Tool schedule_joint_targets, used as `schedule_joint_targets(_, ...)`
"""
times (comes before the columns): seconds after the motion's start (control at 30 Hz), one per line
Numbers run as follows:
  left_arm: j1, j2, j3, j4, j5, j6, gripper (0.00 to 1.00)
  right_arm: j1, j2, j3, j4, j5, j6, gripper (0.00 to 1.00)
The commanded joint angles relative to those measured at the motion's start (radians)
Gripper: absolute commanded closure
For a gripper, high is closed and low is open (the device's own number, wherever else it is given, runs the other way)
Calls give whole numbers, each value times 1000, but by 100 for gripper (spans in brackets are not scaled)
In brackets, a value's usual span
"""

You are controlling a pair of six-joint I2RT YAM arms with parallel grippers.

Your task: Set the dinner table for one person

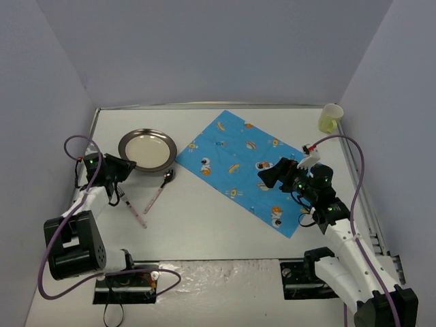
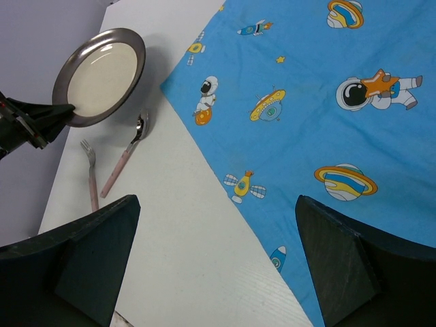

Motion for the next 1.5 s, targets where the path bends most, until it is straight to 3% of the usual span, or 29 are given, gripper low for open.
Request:
schedule_joint_targets(0.0,10,-92,94,222,122,-85,100,7,-21,57,40,9,-11,5)
schedule_joint_targets(0.23,-64,-103,126,299,253,-142,100,5,-39,99,3,19,-29,5)
schedule_joint_targets(0.47,-361,-24,204,324,196,-120,100,5,-47,168,-23,12,-26,5)
schedule_joint_targets(0.57,-514,98,268,419,154,-133,100,5,-56,194,-38,13,-24,5)
schedule_joint_targets(0.73,-636,295,345,601,134,-186,100,5,-70,225,-79,24,-45,5)
schedule_joint_targets(0.9,-706,462,470,659,118,-199,100,5,-78,251,-127,36,-69,5)
schedule_joint_targets(1.47,-787,685,653,707,94,-246,100,4,-117,271,-228,85,-121,5)
